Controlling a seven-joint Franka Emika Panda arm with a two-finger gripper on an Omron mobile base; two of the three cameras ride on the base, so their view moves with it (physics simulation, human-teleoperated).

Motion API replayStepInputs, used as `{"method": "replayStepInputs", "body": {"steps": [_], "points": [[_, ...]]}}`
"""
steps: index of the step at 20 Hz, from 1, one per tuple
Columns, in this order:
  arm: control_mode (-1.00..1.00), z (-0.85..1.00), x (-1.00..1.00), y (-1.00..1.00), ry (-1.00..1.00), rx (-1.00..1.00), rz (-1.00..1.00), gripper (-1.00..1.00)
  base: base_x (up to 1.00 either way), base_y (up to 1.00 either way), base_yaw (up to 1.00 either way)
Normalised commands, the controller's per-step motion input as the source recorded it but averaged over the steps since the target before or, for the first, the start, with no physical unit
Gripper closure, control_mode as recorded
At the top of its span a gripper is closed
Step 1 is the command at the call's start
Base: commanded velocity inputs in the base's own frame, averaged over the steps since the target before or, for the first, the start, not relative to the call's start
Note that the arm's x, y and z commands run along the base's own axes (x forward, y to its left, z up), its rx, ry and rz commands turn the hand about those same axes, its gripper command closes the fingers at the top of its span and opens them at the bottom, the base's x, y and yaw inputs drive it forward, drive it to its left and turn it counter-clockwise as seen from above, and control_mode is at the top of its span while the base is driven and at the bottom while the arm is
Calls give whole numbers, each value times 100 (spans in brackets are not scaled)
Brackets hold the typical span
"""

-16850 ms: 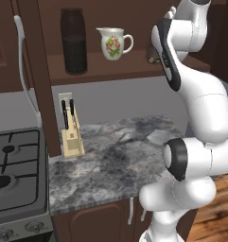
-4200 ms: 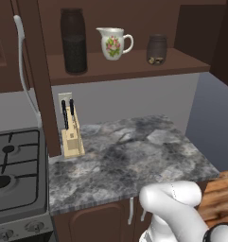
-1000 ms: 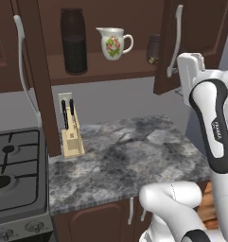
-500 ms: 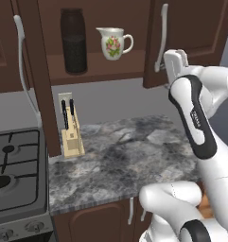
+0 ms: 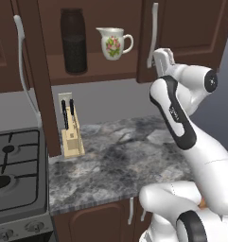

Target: Pick the jar and jar from the dining table and place them in the open cabinet. Close the cabinet after placing the objects.

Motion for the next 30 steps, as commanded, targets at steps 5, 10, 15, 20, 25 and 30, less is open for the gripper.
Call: {"method": "replayStepInputs", "body": {"steps": [5, 10, 15, 20, 25, 30], "points": [[-100, -10, 43, 24, 0, 0, -7, -100, 0, 0, 0], [-100, -8, 47, 12, 2, 0, -3, -100, 0, 0, 0], [-100, -10, 46, 7, 5, 0, -5, -100, 0, 0, 0], [-100, -18, 34, 0, 7, 0, -10, -100, 0, 0, 0], [-100, -25, 24, 0, 10, 0, -13, -100, 0, 0, 0], [-100, -20, 24, 0, 2, 0, -15, -100, 0, 0, 0]]}}
